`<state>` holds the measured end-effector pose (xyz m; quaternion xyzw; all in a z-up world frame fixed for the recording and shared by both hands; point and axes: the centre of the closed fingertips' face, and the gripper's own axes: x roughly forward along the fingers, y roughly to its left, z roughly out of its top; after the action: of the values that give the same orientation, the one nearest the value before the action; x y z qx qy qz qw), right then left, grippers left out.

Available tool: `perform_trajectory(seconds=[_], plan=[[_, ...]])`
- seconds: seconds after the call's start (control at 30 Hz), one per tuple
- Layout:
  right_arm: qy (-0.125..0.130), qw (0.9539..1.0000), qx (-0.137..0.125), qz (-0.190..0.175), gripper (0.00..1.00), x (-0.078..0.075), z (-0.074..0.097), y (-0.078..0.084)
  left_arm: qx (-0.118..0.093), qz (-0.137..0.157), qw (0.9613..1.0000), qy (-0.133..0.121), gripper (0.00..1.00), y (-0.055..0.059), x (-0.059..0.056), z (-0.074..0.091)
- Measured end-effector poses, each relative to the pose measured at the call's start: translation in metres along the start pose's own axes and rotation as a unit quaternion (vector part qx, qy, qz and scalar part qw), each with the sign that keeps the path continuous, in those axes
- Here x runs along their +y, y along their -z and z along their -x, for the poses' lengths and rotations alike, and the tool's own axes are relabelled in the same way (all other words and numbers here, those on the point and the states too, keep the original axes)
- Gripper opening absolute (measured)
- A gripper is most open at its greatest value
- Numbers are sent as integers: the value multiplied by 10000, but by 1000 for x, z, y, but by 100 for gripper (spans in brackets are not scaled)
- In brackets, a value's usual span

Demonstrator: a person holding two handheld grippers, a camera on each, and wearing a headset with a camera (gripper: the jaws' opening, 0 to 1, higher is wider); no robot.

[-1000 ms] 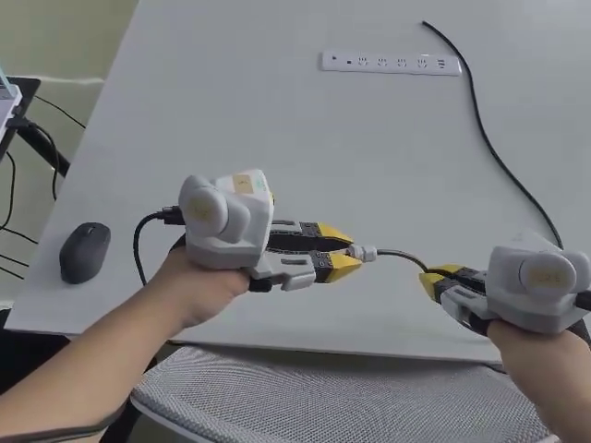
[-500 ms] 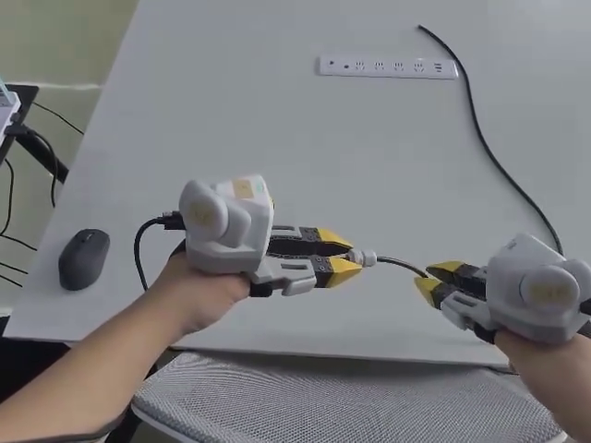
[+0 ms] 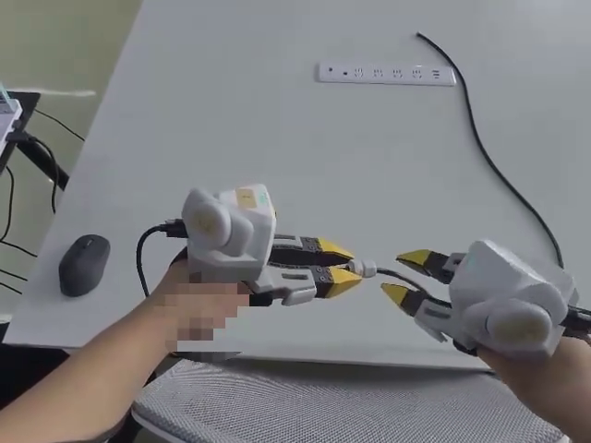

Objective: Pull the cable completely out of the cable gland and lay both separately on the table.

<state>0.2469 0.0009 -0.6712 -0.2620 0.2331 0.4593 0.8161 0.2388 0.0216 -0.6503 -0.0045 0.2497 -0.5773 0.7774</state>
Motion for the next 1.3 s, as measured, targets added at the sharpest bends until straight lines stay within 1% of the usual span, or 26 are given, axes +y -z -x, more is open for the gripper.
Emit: perform_trajectory(seconds=[0.03,0.07,0.2,0.43,0.53,0.63,0.87,0.93,1.0,1.17,1.27,1.3], plan=[[-10,10000,9,85,15,0,0,-1,2,-8,10000,-1,15,0,0,0],[-25,9997,57,244,14,1,-1,-1,1,-6,10000,6,15,0,0,0],[-70,9987,61,507,11,4,-3,-3,29,-14,10000,21,15,1,-1,-1],[-137,9972,41,731,5,7,-4,-6,27,12,10000,9,15,2,-2,-2],[-186,9963,100,832,3,9,-4,-3,36,11,10000,14,15,2,-3,-3],[-201,9961,112,854,1,9,-4,-2,51,12,10000,24,15,3,-3,-5],[-171,9969,78,760,0,5,-3,-1,9,4,10000,22,15,0,-2,-7],[-186,9975,69,671,0,5,-2,0,6,-2,10000,20,15,0,-3,-7],[-145,9980,82,617,0,3,-2,1,-22,-11,10000,14,15,-1,-2,-7],[-95,9993,74,343,0,-2,-2,5,-48,-15,10000,-6,15,-3,-1,-6],[-59,10000,41,-25,0,-6,-3,8,-61,-19,10000,-24,15,-3,0,-5],[-57,9999,51,-84,0,-7,-3,9,-63,-19,10000,-25,15,-3,0,-5]])
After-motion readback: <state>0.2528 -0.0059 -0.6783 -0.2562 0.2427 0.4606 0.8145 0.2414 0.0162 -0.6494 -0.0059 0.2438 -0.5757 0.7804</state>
